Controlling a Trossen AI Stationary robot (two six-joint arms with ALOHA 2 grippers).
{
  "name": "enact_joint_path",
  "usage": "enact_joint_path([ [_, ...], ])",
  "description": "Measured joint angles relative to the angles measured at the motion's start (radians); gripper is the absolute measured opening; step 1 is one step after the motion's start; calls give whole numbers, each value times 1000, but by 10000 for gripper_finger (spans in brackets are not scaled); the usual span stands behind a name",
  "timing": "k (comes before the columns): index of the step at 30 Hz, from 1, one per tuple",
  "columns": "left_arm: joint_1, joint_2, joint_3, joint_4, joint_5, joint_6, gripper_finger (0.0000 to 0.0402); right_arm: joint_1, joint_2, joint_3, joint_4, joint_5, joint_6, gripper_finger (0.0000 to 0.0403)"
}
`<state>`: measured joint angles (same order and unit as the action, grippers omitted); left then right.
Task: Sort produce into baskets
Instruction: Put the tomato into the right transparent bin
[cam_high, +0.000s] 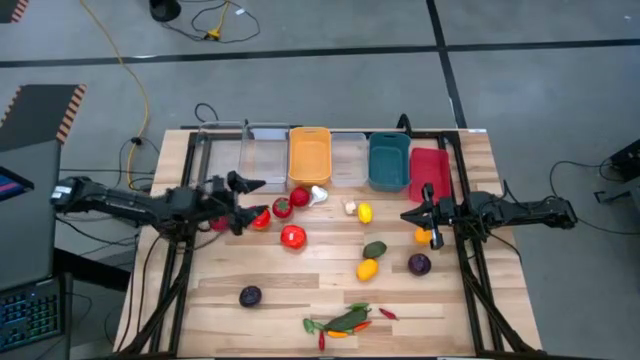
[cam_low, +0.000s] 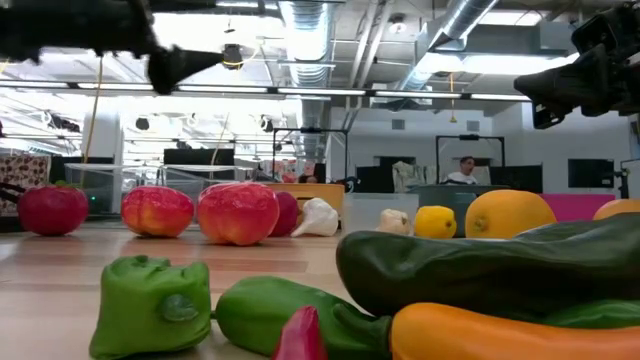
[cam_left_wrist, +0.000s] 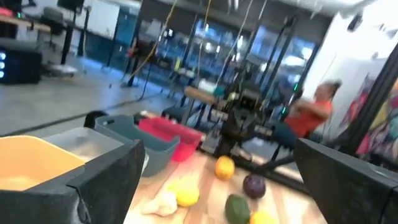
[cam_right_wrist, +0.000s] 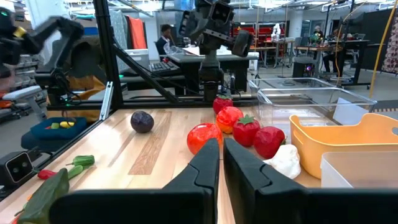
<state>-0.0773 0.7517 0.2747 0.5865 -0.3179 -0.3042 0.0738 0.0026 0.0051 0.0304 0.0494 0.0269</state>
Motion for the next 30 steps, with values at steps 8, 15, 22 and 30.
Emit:
enact_joint_path([
  [8,-26,391,284,-183,55,-93,399,0,0,0,0,0,0,52],
  [15,-23,580,547,-559,203,9,399,0,0,0,0,0,0,52],
  [22,-41,747,796,-1025,134,177,398,0,0,0,0,0,0,52],
  [30,-42,878,852,-1209,125,293,398,0,0,0,0,0,0,52],
])
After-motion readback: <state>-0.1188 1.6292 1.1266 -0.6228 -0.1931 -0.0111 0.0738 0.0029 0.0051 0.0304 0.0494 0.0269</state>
